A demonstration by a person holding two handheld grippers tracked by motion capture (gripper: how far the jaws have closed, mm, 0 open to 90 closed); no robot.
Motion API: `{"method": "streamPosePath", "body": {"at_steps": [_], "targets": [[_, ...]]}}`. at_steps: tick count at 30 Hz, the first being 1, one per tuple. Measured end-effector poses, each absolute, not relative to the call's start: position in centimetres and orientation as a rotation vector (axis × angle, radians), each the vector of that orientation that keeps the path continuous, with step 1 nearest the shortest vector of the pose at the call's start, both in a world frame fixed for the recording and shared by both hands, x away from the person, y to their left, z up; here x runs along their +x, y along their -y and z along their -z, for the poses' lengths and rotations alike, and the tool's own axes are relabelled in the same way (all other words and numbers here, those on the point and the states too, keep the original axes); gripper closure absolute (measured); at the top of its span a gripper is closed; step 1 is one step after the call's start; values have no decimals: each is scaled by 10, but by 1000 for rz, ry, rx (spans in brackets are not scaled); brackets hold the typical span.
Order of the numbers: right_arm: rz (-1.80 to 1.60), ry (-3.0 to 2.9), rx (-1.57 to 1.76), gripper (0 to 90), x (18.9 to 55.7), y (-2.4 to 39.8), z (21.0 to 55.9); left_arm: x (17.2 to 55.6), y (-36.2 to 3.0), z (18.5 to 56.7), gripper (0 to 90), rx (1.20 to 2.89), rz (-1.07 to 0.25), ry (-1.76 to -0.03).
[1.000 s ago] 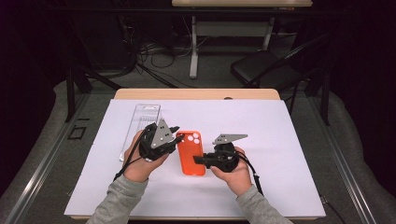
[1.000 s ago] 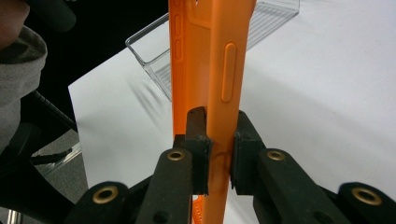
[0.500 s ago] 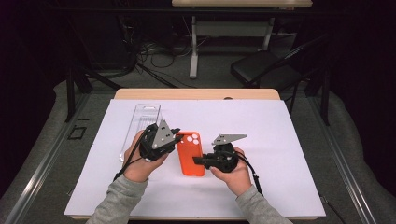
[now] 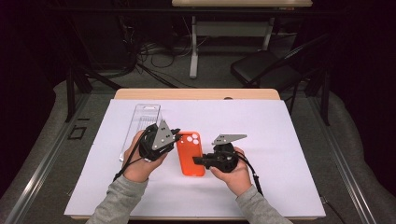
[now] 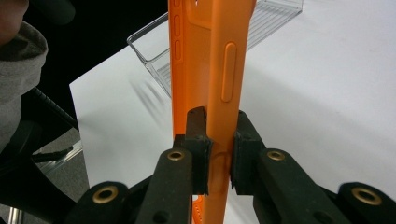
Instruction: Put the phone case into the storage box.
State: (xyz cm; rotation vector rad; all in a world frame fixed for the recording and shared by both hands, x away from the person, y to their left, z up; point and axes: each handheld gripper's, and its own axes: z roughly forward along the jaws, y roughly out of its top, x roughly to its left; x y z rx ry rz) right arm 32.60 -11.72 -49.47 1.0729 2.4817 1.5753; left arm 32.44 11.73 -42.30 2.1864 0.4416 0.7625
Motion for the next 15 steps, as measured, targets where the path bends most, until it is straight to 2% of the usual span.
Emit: {"method": "streamPosePath", "body": {"at_steps": [15], "targets": [[-1593, -2478, 1074, 802, 327, 118, 495, 322, -116, 422, 816, 2192, -805, -415]]}}
